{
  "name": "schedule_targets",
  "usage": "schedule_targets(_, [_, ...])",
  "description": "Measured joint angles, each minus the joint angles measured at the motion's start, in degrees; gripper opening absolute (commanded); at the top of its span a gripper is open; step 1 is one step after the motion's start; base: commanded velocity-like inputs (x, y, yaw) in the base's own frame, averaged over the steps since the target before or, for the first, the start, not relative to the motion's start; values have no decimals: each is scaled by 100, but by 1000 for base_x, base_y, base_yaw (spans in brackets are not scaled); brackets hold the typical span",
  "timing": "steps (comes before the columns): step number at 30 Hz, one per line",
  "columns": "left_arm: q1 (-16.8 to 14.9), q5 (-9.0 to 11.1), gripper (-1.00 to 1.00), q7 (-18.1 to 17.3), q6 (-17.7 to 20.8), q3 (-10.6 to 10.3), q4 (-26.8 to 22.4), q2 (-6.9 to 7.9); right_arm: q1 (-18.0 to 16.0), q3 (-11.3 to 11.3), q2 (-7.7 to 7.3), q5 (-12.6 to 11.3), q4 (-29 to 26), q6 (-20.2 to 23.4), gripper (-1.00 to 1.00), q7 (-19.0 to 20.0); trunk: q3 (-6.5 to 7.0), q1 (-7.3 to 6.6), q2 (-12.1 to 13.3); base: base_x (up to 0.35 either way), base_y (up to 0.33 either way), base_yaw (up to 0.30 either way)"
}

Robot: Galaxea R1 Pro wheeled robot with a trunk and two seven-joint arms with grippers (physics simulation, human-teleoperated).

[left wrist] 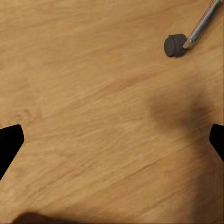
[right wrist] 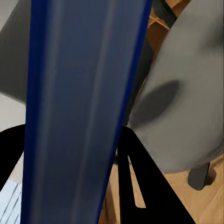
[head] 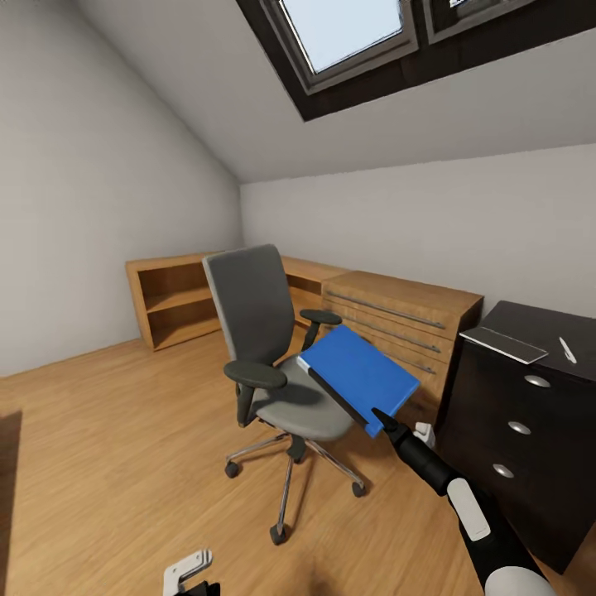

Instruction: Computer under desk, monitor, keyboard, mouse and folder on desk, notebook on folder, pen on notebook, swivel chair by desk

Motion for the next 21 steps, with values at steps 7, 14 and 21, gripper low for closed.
schedule_targets(7, [-1, -203, 100, 15, -767, -41, 321, -21, 1, 1, -2, 16, -1, 5, -100, 184, 136, -152, 280, -62, 0, -55])
schedule_targets(14, [-1, -203, 100, 41, -820, -43, 505, -26, 1, 1, -5, 17, -9, 6, -100, 185, 314, -304, 562, -315, 0, -169])
schedule_targets(21, [-1, -200, 100, 41, -1006, -41, 606, -26, 23, 4, -2, -12, -499, 29, -100, 186, 494, -461, 842, -243, 0, -172])
